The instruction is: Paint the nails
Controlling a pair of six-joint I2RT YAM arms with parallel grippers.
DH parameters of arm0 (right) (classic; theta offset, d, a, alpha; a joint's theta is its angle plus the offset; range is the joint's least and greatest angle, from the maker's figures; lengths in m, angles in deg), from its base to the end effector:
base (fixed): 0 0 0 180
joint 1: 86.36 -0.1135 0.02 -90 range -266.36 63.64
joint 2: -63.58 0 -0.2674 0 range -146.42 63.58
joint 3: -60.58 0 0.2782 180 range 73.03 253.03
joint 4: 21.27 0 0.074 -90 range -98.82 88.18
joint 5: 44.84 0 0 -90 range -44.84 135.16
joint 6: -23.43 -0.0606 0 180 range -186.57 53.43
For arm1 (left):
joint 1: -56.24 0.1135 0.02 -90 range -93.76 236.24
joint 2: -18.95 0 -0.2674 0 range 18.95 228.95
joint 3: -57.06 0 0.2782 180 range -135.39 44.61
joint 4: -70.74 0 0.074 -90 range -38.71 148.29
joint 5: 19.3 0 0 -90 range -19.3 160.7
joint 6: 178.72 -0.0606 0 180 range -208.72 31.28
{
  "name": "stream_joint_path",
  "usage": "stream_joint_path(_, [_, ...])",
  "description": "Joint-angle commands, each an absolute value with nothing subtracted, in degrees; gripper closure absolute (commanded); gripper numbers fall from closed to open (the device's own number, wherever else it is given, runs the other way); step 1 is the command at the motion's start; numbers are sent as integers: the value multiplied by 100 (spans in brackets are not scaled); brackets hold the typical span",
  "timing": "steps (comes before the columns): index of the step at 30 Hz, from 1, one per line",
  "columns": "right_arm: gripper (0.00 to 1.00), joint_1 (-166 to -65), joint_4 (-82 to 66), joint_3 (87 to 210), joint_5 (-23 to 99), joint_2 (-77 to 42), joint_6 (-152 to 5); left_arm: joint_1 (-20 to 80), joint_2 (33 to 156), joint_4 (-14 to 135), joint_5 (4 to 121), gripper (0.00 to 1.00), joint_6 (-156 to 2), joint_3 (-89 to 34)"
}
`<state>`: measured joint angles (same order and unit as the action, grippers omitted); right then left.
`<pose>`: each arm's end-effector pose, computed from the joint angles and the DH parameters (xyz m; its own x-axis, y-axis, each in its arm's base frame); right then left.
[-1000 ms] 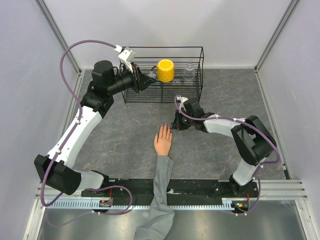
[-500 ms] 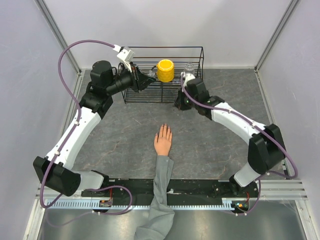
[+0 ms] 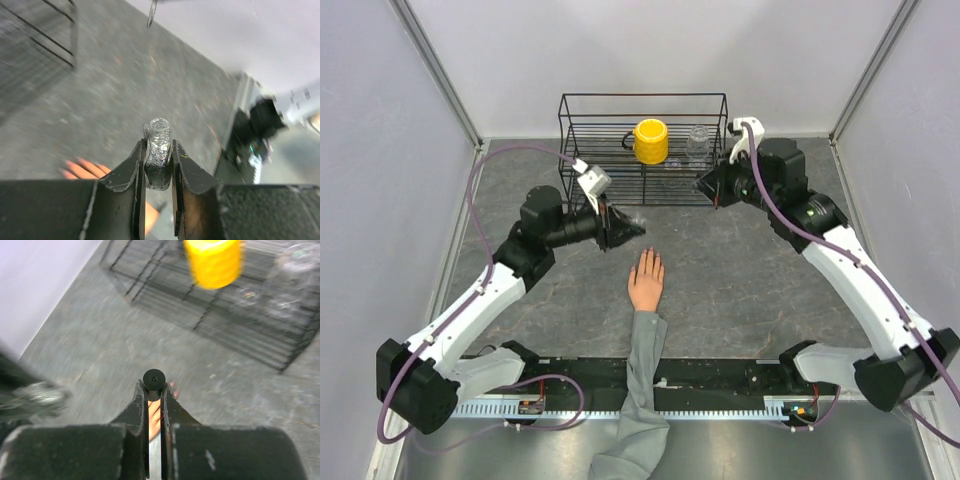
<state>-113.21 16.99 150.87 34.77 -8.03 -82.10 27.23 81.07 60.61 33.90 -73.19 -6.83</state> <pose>0.2851 0.1566 0.4116 -0.4476 0.0686 -0.8916 -0.4940 0.8121 0.3105 0.2397 -0.1744 0.3406 -0.3653 -0.0426 -0.9299 0.8395 0.4167 -0.3488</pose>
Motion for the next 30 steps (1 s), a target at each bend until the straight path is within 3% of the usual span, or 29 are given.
stream_joint_path(1, [100, -11369, 1958, 14643, 2005, -314, -7739, 2601, 7828, 6751, 2406, 98, -7632, -269])
stream_joint_path(6, [100, -12368, 2291, 14729, 2177, 135, -7019, 2601, 7801, 6716, 1394, 98, -8001, -23])
stream_joint_path(12, [100, -12740, 2300, 14984, 2161, 4, -6772, 2601, 7766, 6989, 979, 98, -8344, 180])
stream_joint_path(30, [100, -13144, 1386, 15125, 1625, -374, -7088, 2592, 7414, 7419, 1365, 98, -8714, 558])
